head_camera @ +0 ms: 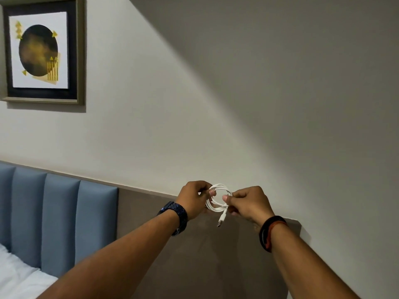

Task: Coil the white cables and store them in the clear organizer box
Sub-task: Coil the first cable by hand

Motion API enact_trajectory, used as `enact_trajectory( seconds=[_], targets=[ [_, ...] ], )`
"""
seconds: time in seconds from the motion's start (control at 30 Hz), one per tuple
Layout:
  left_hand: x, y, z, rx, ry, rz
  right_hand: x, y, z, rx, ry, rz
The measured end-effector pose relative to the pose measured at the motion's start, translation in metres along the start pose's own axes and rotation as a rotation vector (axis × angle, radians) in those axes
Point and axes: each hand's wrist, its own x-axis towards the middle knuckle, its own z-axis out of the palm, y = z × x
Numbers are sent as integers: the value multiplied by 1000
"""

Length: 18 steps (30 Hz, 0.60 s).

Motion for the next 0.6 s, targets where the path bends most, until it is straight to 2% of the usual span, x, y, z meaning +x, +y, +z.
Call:
enact_trajectory(
  seconds=[0.17,0.3,0.4,0.47,0.53,0.6],
  targets=[
    [-1,-4,0,6,61,28,1,1,-1,283,-79,143],
    [-5,-7,-1,18,108,136,1,4,-1,366,-126,184],
    [-6,-9,-2,189,189,286,1,7,0,391,-126,200],
    [-6,-12,-2,396,206,511,1,7,2,401,-119,198],
    [-7,-16,-4,580,185,716,0,7,3,411,-96,191],
    [-11,-17,-9,652,125,775,0,6,3,429,-73,190]
  ],
)
